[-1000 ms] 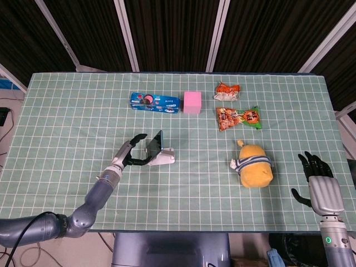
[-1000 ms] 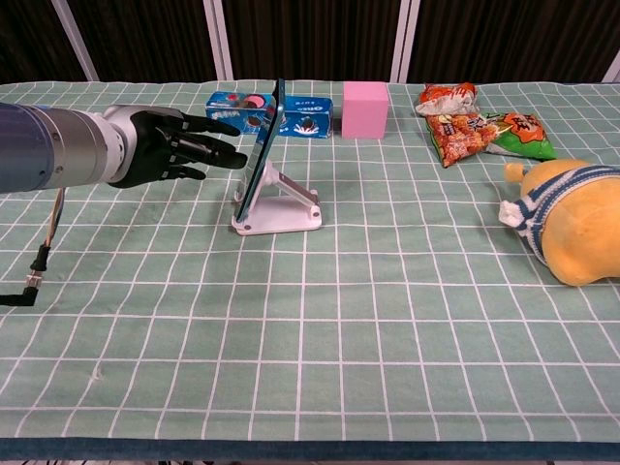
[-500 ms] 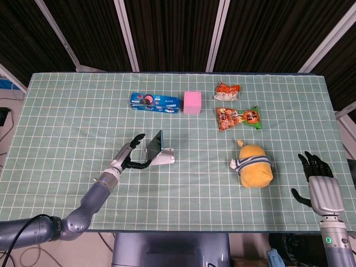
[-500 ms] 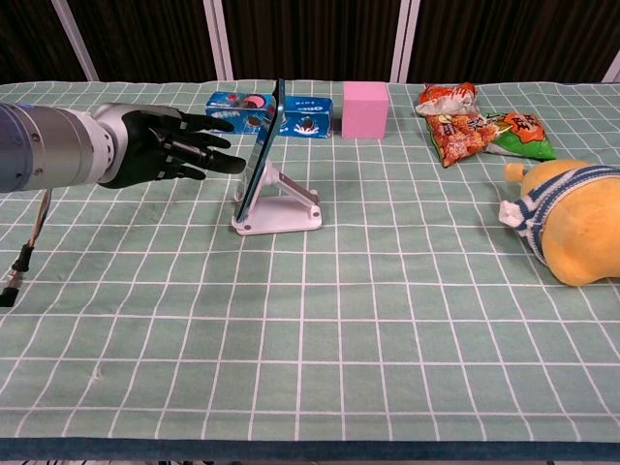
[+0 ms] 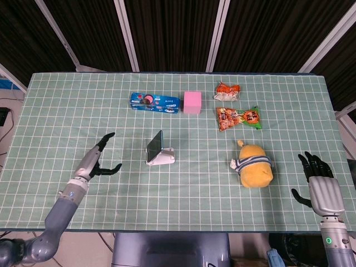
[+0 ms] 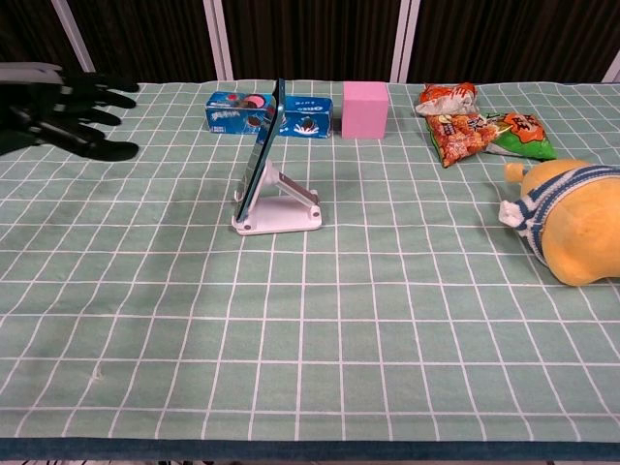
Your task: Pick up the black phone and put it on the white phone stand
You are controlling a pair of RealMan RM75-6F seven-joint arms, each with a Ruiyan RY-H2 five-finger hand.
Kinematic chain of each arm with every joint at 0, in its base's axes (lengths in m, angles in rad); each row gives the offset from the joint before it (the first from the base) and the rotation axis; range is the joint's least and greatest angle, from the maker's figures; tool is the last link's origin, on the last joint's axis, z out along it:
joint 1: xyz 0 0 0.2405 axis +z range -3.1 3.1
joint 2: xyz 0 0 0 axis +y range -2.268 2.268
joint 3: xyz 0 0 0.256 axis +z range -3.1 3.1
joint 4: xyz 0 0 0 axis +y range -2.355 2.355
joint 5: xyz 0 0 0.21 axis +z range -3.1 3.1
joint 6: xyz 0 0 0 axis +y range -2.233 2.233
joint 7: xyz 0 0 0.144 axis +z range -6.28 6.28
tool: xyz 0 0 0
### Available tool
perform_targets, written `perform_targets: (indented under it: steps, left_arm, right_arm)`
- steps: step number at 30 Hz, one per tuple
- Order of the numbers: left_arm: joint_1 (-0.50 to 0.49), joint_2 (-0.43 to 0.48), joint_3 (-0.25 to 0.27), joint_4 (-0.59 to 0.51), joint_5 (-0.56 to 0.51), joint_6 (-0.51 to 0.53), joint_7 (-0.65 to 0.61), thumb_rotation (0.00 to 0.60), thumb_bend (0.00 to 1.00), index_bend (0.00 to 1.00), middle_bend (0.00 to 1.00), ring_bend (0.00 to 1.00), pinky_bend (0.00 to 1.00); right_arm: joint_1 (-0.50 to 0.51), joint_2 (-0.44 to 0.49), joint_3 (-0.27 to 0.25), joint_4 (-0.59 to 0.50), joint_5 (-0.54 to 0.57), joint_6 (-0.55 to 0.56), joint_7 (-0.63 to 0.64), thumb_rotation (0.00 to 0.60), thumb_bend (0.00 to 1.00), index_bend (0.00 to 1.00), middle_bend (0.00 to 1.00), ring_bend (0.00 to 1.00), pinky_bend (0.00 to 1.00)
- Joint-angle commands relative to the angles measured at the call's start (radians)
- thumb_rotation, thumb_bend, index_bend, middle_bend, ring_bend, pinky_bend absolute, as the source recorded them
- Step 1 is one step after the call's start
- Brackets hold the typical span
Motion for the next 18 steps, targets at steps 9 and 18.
perform_targets:
  steps: [9,18]
  left_arm:
    - [0.291,0.133,0.266,0.079,0.457,0.37,0.14,0.6,0.1,0.0,0.0,0.0,0.0]
    - [0.39,0.073,0.293,0.258,0.562,0.501,0.187,0.6,0.09,0.0,0.0,0.0,0.0]
  right_arm:
    - [-0.003,0.001,-0.002,-0.001,-0.006,0.004,0.001,0.6,0.43,0.01,0.0,0.0,0.14]
    - [-0.003,0.001,-0.004,0.002,-0.014,0.007,0.006,0.6,0.42,0.01,0.0,0.0,0.14]
